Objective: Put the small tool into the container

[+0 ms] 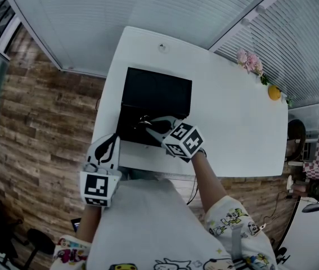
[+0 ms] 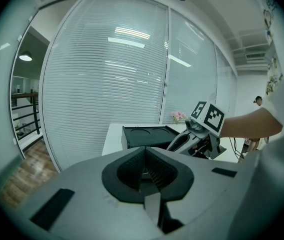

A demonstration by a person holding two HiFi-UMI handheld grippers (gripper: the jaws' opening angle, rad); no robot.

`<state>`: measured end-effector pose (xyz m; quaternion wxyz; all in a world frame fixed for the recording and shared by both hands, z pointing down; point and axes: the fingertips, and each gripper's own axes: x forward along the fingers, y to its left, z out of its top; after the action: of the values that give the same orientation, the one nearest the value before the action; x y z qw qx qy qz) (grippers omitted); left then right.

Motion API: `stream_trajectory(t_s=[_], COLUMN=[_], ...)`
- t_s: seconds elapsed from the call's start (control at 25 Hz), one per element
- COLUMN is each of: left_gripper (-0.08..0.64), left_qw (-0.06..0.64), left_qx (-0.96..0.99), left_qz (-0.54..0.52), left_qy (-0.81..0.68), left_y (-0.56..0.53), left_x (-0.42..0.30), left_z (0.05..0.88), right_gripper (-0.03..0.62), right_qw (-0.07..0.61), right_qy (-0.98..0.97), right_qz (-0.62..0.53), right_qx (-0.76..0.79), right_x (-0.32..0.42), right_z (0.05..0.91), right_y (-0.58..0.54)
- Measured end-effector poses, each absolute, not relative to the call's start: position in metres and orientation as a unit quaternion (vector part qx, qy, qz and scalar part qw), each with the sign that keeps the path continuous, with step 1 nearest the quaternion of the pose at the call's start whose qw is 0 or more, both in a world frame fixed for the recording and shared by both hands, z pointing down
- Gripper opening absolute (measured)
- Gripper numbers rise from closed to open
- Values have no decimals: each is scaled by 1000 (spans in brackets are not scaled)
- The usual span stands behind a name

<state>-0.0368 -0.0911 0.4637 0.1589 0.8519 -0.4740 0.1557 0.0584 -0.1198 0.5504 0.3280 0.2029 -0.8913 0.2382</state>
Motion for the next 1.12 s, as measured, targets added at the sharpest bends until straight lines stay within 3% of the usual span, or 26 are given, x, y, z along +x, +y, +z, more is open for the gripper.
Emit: stream_trajectory(t_s=[1.12], left_gripper=[5], left_qw=[154], left_qx=[853], left_qz=[151], left_qy=[-475], left_y=[-93], left_x=[-42], left_z=[462], right_gripper=[97], right_qw=[320], right_qy=[-890], right_qz=[224], right_qx=[237], right_x=[61], right_z=[542], right_y=[-129])
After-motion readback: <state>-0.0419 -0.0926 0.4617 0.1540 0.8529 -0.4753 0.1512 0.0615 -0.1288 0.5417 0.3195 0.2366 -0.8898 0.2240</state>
